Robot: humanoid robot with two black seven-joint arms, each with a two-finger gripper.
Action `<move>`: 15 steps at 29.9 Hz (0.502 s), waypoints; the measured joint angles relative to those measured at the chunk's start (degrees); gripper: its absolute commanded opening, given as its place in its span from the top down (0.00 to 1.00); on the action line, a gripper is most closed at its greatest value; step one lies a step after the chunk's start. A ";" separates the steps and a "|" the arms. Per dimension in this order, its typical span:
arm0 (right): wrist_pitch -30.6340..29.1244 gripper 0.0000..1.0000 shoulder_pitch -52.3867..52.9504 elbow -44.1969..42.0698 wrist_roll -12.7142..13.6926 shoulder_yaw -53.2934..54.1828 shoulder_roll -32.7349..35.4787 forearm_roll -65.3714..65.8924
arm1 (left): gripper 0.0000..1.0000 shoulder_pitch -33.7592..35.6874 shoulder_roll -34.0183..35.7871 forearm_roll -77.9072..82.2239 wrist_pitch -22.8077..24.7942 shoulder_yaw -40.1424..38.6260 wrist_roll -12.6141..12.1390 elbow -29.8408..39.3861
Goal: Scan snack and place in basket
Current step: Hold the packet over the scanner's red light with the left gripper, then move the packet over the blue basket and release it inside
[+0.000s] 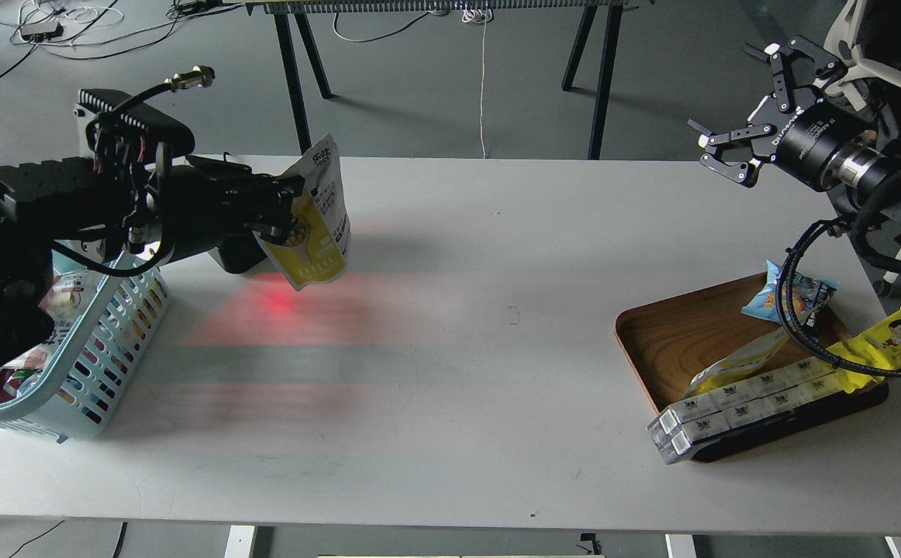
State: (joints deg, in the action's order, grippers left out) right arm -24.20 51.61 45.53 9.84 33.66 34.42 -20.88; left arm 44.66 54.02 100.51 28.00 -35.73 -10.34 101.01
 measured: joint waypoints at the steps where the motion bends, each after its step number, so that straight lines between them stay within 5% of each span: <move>1: 0.00 0.03 0.04 0.00 0.00 0.00 0.00 0.00 | 1.00 0.00 0.61 -0.04 0.00 -0.61 0.50 0.00; 11: 0.04 0.03 0.08 0.00 0.00 0.00 -0.07 0.05 | 1.00 0.09 10.38 -4.32 0.00 -7.71 5.92 -0.08; 15: 0.04 0.03 0.39 -0.20 0.00 0.00 -0.26 0.39 | 1.00 0.15 15.38 -5.42 0.00 -10.08 9.85 -0.46</move>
State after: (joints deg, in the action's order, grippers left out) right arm -24.16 52.00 45.33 9.84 33.66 34.16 -20.49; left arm 44.82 69.40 95.09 28.00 -45.82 -0.49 100.55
